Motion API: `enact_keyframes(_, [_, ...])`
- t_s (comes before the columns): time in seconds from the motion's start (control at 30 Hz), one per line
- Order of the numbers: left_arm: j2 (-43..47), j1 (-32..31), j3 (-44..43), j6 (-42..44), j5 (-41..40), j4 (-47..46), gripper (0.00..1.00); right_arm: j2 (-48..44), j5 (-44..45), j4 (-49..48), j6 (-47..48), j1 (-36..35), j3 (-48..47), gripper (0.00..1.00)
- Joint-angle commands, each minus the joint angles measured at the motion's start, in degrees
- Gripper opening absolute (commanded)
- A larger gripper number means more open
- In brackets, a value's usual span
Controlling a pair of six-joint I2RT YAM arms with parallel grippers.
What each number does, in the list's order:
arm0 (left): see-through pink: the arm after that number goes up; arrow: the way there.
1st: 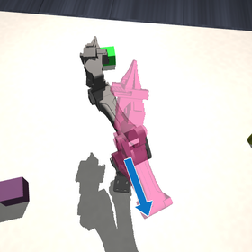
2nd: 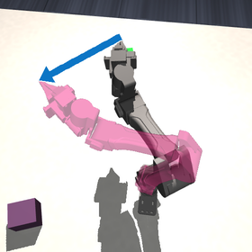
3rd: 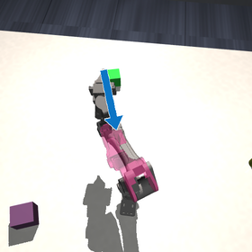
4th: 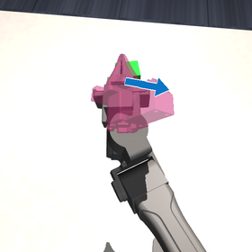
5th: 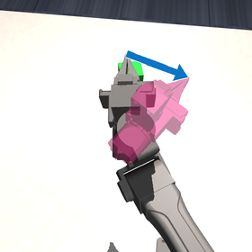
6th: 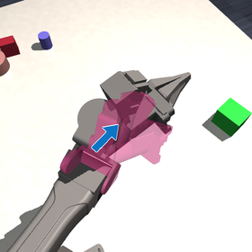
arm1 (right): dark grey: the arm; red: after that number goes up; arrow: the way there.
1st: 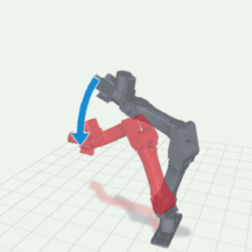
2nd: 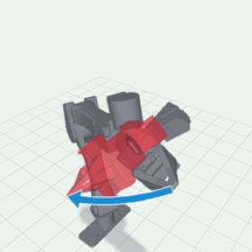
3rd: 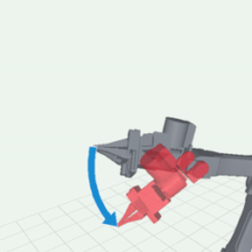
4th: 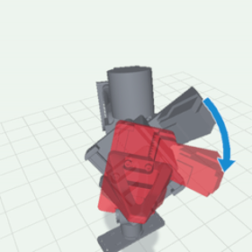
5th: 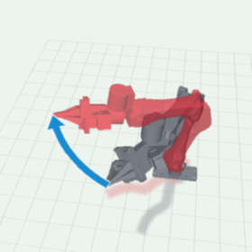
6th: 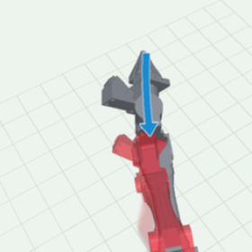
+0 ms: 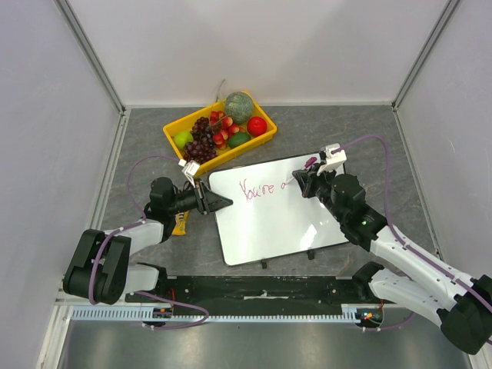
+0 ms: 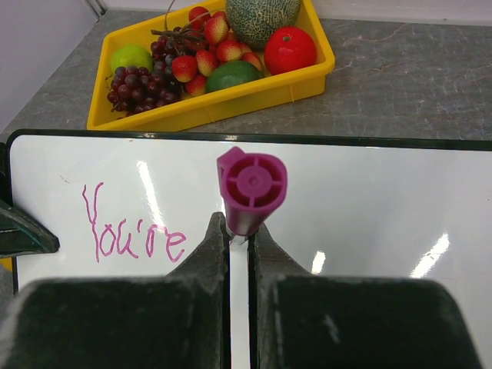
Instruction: Write a sentence on the whiteboard
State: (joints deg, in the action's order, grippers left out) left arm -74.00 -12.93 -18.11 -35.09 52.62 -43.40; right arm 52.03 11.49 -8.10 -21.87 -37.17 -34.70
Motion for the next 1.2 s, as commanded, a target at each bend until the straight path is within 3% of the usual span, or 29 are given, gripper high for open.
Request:
enact_keyframes(0.0, [-1.3,-1.1,0.8,10.7,-2.3,3.1,0.02,-0.7,0.1,2.3,1.4,0.3,0.3,0.00])
enact_keyframes(0.6, [-1.2,-1.1,0.9,10.7,-2.3,3.1,0.02,-3.6,0.1,4.1,0.7,0.3,2.1,0.00])
enact_keyframes(1.17, [-1.1,-1.1,1.0,10.7,-2.3,3.1,0.02,-6.8,-0.6,4.6,0.9,0.3,-4.8,0.00])
